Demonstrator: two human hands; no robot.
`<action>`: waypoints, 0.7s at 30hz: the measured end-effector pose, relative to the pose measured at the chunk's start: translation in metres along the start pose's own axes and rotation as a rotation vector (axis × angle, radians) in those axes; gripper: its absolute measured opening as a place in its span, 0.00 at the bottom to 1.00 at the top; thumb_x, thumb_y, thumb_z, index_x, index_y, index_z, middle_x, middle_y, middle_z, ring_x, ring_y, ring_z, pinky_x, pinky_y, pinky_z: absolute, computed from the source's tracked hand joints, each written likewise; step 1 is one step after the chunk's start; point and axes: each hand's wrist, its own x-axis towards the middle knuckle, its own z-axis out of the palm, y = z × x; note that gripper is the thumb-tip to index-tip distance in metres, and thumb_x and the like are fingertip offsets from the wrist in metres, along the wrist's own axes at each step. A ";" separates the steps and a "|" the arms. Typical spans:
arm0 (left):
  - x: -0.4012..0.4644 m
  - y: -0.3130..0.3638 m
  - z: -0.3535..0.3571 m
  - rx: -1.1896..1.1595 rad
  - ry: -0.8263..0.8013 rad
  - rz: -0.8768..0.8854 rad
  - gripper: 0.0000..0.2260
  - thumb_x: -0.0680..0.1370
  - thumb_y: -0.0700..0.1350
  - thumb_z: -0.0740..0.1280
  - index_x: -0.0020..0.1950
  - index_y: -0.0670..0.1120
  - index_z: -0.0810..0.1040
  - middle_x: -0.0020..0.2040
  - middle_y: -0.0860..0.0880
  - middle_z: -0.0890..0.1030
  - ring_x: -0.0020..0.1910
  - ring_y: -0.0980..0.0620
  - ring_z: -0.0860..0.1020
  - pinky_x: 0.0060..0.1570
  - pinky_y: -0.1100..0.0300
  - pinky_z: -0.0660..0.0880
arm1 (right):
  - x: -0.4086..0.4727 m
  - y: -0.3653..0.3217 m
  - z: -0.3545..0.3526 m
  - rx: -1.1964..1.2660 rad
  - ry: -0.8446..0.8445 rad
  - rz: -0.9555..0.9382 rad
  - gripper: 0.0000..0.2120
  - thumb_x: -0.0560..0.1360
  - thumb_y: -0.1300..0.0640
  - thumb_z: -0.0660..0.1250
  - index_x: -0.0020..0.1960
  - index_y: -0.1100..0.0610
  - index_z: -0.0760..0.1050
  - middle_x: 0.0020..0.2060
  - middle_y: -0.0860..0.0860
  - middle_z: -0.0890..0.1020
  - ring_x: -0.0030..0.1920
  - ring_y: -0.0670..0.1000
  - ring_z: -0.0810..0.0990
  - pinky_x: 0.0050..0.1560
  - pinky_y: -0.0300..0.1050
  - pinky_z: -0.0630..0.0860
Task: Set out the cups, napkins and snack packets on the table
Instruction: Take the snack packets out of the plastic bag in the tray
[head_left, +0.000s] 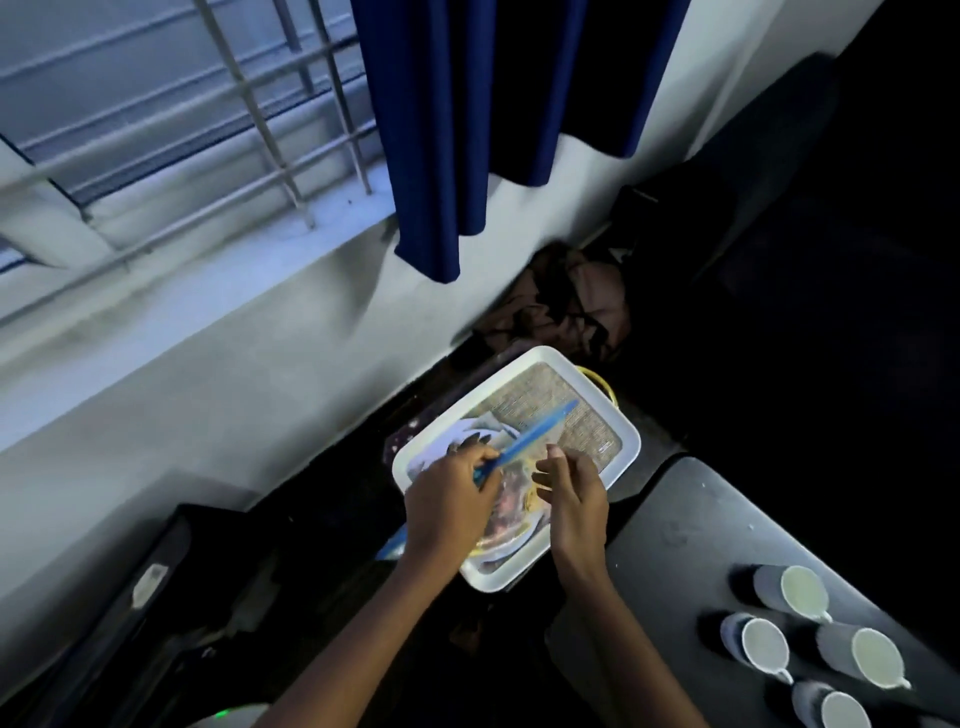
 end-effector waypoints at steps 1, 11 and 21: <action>-0.005 0.003 0.000 0.004 -0.018 0.010 0.09 0.74 0.53 0.68 0.54 0.57 0.79 0.46 0.56 0.84 0.46 0.52 0.82 0.42 0.59 0.75 | 0.000 -0.007 -0.001 0.039 0.018 -0.001 0.09 0.79 0.50 0.60 0.51 0.55 0.76 0.45 0.52 0.82 0.43 0.48 0.82 0.44 0.41 0.76; -0.040 0.025 0.001 -0.020 -0.097 0.128 0.08 0.73 0.53 0.67 0.49 0.53 0.79 0.45 0.56 0.84 0.46 0.53 0.80 0.49 0.56 0.72 | 0.002 -0.030 -0.025 0.046 0.143 0.068 0.05 0.77 0.57 0.65 0.46 0.59 0.76 0.41 0.58 0.83 0.34 0.51 0.81 0.28 0.36 0.74; -0.039 0.052 -0.002 -0.232 -0.169 0.059 0.09 0.75 0.52 0.67 0.54 0.53 0.79 0.50 0.57 0.82 0.47 0.55 0.81 0.48 0.58 0.75 | -0.014 -0.020 -0.042 0.090 0.037 0.067 0.04 0.75 0.64 0.66 0.43 0.65 0.79 0.31 0.55 0.82 0.28 0.46 0.80 0.32 0.37 0.77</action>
